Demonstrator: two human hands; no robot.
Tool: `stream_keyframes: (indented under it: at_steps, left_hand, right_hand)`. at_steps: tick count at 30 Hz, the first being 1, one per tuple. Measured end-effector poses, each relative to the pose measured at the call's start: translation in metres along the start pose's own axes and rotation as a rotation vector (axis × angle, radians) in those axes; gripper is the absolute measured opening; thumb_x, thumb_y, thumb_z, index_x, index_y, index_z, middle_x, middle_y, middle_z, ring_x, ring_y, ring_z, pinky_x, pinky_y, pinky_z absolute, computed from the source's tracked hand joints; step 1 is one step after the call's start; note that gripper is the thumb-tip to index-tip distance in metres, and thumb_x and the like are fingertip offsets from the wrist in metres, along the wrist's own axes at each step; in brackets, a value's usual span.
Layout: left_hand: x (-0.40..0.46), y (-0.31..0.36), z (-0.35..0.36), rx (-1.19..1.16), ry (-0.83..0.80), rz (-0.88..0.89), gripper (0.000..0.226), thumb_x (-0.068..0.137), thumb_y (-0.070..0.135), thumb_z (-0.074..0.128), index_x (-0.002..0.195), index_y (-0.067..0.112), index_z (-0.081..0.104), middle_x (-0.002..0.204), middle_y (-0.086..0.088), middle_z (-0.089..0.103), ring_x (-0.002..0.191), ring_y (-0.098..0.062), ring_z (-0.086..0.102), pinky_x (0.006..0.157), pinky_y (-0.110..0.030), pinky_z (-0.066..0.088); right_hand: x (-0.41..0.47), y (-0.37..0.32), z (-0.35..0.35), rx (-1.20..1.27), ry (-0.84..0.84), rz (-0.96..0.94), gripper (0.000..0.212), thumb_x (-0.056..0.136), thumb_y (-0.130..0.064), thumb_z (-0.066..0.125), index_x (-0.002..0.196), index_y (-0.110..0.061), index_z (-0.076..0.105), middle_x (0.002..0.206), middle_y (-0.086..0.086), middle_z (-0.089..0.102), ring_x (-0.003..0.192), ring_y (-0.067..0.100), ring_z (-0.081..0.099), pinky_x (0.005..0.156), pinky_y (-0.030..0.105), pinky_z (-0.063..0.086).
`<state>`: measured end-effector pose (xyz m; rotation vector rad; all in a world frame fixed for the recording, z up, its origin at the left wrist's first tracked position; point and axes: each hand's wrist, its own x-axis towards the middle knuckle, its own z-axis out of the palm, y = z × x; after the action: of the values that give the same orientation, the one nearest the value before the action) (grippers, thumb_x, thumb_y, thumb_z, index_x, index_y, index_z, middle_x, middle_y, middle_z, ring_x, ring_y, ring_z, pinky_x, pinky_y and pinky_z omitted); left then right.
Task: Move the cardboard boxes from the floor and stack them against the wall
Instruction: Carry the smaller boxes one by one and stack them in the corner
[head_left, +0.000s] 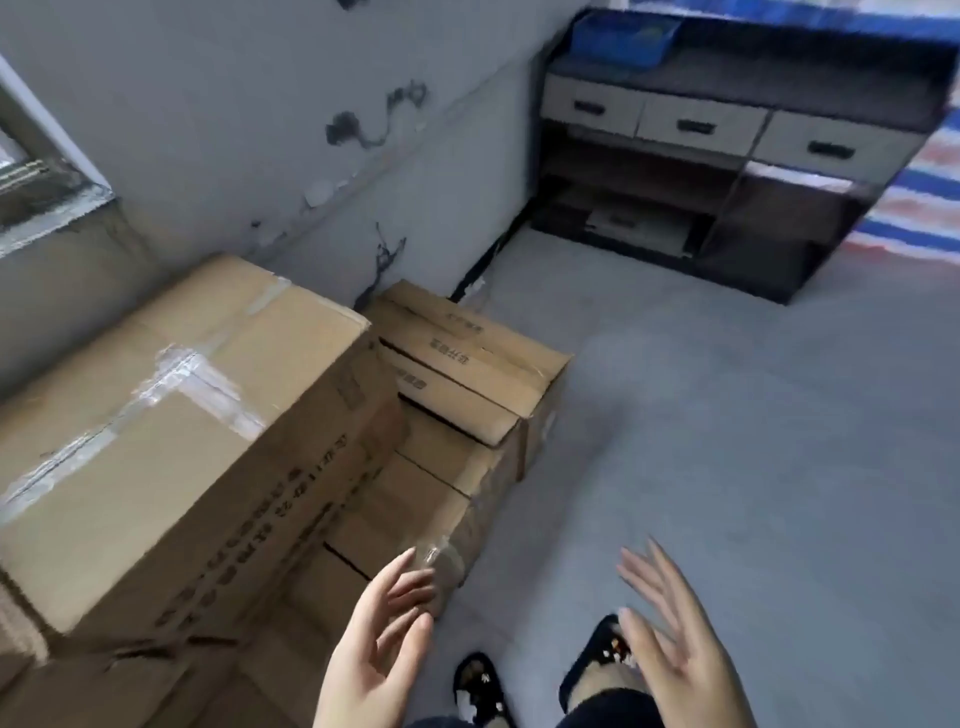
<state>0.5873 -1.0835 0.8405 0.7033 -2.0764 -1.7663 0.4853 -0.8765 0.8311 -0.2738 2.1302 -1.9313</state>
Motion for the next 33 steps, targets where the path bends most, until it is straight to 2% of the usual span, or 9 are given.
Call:
stream_keyframes:
  at_steps: [3,6,13,17,20,22,24,29,33]
  left_hand:
    - [-0.003,0.002,0.029,0.003,-0.156,0.034,0.056,0.073,0.014,0.056,0.108,0.057,0.059,0.107,0.009,0.069,0.099,-0.012,0.067,0.082,-0.013,0.050]
    - [-0.009,0.007,0.069,0.006,-0.300,0.073,0.057,0.072,0.015,0.055,0.109,0.058,0.057,0.107,0.010,0.069,0.098,-0.010,0.067,0.081,-0.012,0.049]
    - [-0.069,0.022,0.210,0.034,-0.637,0.155,0.060,0.070,0.014,0.054,0.100,0.066,0.058,0.103,0.016,0.071,0.091,-0.007,0.069,0.077,-0.007,0.047]
    - [-0.134,0.034,0.297,0.042,-0.878,0.203,0.057,0.070,0.014,0.054,0.099,0.063,0.060,0.099,0.012,0.072,0.089,-0.007,0.069,0.077,-0.008,0.048]
    - [-0.175,0.040,0.350,0.056,-1.032,0.217,0.058,0.070,0.013,0.053,0.099,0.063,0.060,0.098,0.011,0.072,0.089,-0.008,0.069,0.075,-0.009,0.049]
    - [-0.195,0.044,0.379,0.086,-1.102,0.252,0.058,0.070,0.013,0.053,0.098,0.063,0.059,0.096,0.013,0.072,0.089,-0.009,0.070,0.076,-0.010,0.050]
    - [-0.208,0.049,0.404,0.109,-1.163,0.268,0.057,0.070,0.013,0.052,0.099,0.062,0.060,0.095,0.014,0.071,0.090,-0.008,0.069,0.076,-0.010,0.050]
    - [-0.224,0.062,0.464,0.158,-1.255,0.266,0.053,0.071,0.014,0.051,0.101,0.058,0.059,0.094,0.017,0.070,0.090,-0.005,0.068,0.076,-0.008,0.049]
    - [-0.222,0.063,0.522,0.179,-1.258,0.262,0.056,0.074,0.011,0.052,0.098,0.061,0.059,0.092,0.019,0.070,0.088,-0.004,0.068,0.075,-0.008,0.049]
  right_hand:
    - [-0.032,0.004,-0.035,0.053,0.208,0.002,0.051,0.078,-0.042,0.069,0.126,-0.046,0.051,0.118,-0.021,0.063,0.114,0.001,0.058,0.082,0.006,0.046]
    - [-0.065,0.006,-0.075,0.061,0.374,-0.002,0.049,0.081,-0.030,0.065,0.120,-0.054,0.051,0.119,-0.022,0.063,0.113,0.000,0.059,0.082,0.006,0.046]
    - [-0.178,0.011,-0.195,0.022,0.743,0.056,0.058,0.065,-0.059,0.068,0.119,-0.059,0.046,0.120,-0.026,0.061,0.113,-0.003,0.058,0.084,0.009,0.047]
    - [-0.251,0.021,-0.260,0.035,0.985,0.121,0.049,0.078,-0.037,0.066,0.109,-0.070,0.048,0.117,-0.030,0.061,0.109,-0.006,0.058,0.082,0.006,0.046]
    - [-0.295,0.032,-0.299,0.042,1.120,0.159,0.050,0.077,-0.034,0.068,0.116,-0.061,0.051,0.115,-0.035,0.058,0.103,-0.010,0.059,0.087,0.013,0.049]
    - [-0.316,0.039,-0.319,0.046,1.188,0.206,0.063,0.083,-0.008,0.066,0.115,-0.060,0.052,0.111,-0.037,0.059,0.100,-0.011,0.060,0.086,0.018,0.051]
    - [-0.330,0.046,-0.335,0.040,1.241,0.256,0.079,0.084,0.005,0.059,0.102,-0.072,0.050,0.105,-0.035,0.062,0.097,-0.010,0.062,0.076,0.008,0.049]
    - [-0.334,0.064,-0.372,0.125,1.292,0.330,0.085,0.084,0.008,0.058,0.089,-0.077,0.049,0.105,-0.027,0.066,0.094,-0.008,0.063,0.068,0.004,0.046]
    - [-0.316,0.075,-0.422,0.138,1.305,0.354,0.088,0.084,0.010,0.056,0.089,-0.077,0.049,0.101,-0.033,0.063,0.092,-0.008,0.064,0.068,0.004,0.047]
